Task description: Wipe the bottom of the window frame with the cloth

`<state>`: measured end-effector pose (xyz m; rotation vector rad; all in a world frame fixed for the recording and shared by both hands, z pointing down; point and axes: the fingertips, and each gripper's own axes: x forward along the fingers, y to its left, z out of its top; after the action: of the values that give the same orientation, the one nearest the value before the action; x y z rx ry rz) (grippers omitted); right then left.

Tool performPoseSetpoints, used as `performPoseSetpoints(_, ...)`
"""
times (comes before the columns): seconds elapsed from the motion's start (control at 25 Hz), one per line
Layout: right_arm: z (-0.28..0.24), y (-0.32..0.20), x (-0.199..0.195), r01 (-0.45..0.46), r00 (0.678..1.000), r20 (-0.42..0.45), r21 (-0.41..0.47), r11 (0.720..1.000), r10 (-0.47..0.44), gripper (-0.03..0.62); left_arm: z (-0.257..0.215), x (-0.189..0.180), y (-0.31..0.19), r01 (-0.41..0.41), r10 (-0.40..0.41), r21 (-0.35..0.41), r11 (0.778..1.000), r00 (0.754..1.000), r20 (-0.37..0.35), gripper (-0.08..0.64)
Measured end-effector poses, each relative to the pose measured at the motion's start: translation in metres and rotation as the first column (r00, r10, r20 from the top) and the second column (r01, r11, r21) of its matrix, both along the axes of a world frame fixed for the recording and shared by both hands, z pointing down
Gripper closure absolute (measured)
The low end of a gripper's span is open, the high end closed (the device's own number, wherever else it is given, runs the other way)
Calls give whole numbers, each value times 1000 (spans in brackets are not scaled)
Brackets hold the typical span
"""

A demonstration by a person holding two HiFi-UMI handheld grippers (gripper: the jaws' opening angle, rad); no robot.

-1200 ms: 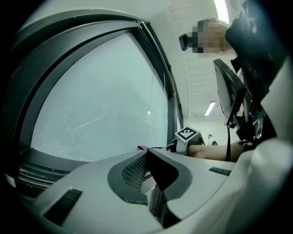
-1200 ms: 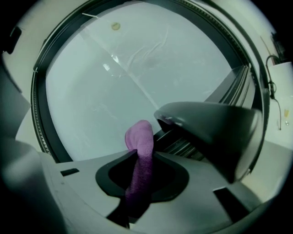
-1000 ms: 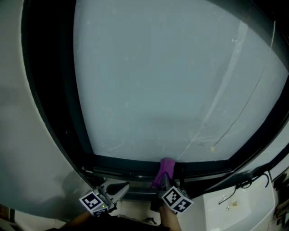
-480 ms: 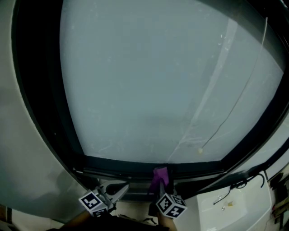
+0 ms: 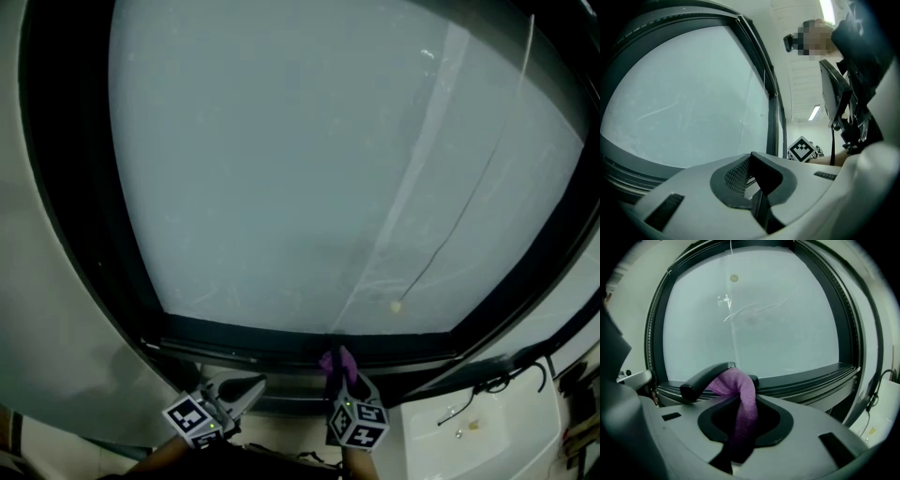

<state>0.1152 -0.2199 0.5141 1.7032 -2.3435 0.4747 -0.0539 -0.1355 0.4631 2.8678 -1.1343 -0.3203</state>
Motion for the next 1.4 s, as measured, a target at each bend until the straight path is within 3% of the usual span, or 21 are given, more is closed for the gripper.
performPoseSetpoints(0.2,-5,-14,16,38,999,23,-29,999,-37,508,3,7,1,26,-26,-13,1000,1000,1,563)
performPoseSetpoints(0.8,-24,-39,11,128,972,-195,-33,991,-132,508,-2,13,-10,64,-64,3,998,998,8,563)
performPoseSetpoints(1.2,-43,-54,12,117,979,-169,-4,993,-116,508,2,7,-8,89,-89,-8,996,996,-3,563)
performPoseSetpoints(1.4,-36,-57,1,150,934,-325,-25,988,-150,506,3,4,-9,98,-98,-10,995,995,3,563)
